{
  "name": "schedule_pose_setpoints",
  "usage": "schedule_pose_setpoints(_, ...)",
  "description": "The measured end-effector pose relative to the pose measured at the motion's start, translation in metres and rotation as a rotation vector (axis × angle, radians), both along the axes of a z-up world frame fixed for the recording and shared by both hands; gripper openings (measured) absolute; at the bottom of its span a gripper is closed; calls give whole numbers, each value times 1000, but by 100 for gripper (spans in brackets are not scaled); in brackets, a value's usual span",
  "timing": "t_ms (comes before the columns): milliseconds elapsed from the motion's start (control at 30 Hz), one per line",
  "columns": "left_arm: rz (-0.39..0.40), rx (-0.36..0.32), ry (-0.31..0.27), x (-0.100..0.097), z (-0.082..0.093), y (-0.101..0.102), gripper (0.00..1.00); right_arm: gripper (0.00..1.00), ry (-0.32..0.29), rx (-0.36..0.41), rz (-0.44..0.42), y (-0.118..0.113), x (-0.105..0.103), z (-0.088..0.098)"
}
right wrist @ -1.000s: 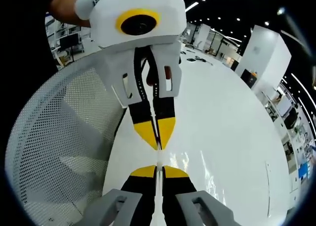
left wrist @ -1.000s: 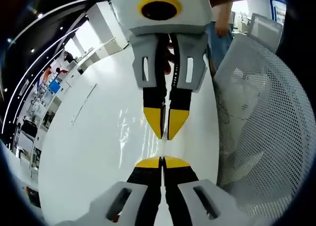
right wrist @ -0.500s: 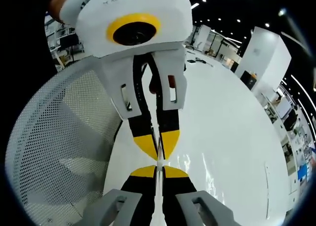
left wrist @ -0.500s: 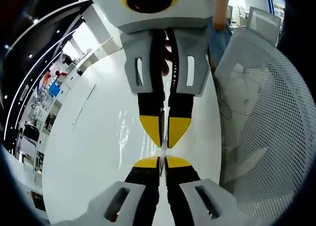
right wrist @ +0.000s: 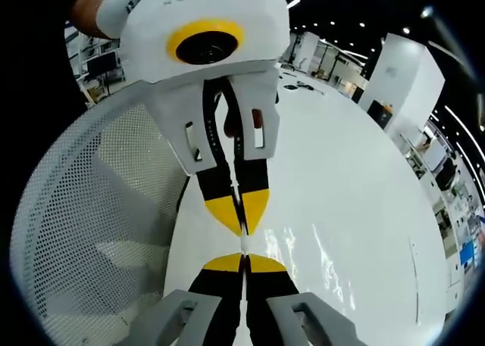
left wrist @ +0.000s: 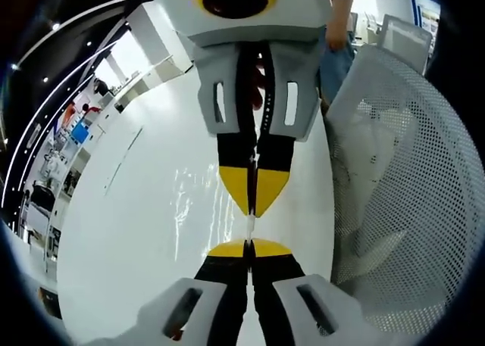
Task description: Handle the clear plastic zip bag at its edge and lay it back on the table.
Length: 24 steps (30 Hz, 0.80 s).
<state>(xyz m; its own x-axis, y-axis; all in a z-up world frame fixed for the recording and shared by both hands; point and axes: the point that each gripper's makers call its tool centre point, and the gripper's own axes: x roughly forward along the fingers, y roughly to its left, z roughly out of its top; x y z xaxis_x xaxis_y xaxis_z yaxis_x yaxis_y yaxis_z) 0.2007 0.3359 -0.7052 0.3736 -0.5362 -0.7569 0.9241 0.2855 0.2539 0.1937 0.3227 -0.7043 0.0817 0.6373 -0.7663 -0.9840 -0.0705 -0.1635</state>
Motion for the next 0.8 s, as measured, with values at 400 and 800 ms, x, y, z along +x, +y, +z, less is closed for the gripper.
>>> schedule_pose_setpoints(400,-16,28,-9,-1,0,-2,0,2,-37,-10,45,1,-3,-4)
schedule_pose_setpoints(800,-16,24,0,-2,-2,-5,0,1,-46,8,59,20,-6,-1)
